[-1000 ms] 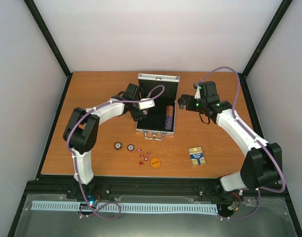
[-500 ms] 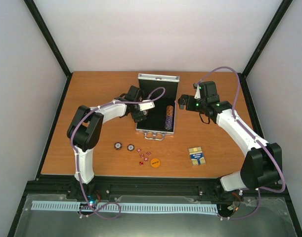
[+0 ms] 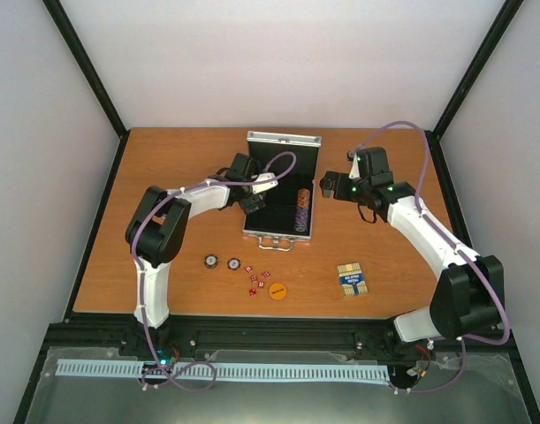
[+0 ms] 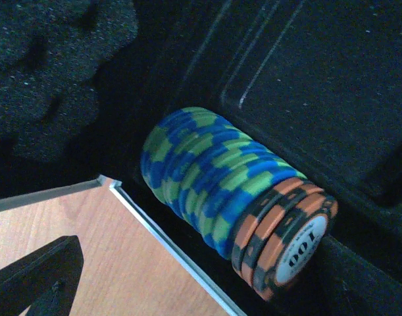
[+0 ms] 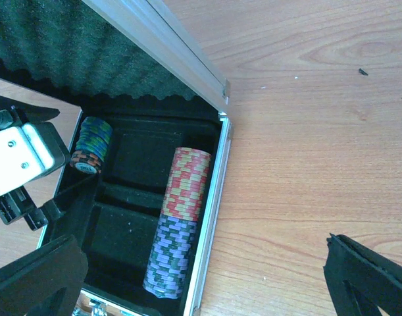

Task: Pack up texas hold em set

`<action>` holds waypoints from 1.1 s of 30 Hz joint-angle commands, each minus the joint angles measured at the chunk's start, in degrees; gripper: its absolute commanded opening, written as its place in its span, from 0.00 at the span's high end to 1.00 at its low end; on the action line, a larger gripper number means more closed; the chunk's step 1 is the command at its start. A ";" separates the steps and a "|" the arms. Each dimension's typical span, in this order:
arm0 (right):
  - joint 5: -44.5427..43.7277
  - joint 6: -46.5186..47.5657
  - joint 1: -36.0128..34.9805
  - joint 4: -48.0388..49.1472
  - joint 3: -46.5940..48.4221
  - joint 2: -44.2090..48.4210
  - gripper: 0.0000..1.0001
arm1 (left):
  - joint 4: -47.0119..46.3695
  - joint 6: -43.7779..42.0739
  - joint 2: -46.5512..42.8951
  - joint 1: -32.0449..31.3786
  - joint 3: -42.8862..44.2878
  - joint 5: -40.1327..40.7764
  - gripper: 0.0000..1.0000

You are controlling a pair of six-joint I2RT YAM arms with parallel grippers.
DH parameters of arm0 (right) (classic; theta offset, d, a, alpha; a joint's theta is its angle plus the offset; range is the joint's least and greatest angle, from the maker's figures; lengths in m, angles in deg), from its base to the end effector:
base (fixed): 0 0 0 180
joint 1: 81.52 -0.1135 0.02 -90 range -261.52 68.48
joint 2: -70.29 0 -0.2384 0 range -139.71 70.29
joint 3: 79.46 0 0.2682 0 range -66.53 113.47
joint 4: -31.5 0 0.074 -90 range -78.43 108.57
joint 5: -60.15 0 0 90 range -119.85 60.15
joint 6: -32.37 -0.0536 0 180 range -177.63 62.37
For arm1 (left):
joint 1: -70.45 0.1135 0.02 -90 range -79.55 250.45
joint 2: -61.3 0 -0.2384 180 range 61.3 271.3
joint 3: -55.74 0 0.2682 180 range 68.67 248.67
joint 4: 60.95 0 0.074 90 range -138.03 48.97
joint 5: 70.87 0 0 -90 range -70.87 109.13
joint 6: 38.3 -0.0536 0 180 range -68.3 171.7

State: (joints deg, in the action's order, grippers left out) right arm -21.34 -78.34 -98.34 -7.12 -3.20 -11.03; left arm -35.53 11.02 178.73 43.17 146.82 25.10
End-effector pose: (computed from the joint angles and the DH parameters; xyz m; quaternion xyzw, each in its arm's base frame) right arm 0.3261 0.1069 0.2378 0.0020 0.9173 0.1908 0.3494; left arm 0.4016 -0.2008 0.1061 0.5132 0.7920 0.0870 0.3190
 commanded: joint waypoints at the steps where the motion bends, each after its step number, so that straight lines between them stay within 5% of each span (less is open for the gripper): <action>1: 0.04 0.72 0.74 1.34 -0.50 1.23 0.00 | -4.14 1.39 1.97 -0.13 -0.46 3.40 0.00; 23: 0.65 0.33 0.86 1.74 -1.11 1.51 0.00 | 12.34 0.35 -6.57 -0.05 0.50 -5.41 0.00; 33: 0.10 0.31 0.86 1.48 -1.03 2.52 0.00 | 14.04 5.90 -13.66 -0.05 1.27 -1.41 0.00</action>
State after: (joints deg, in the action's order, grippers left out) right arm -20.81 -78.34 -98.01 -6.79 -4.01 -10.72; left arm -23.12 12.63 169.85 43.06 146.08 21.39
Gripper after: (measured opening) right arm 0.999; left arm 0.997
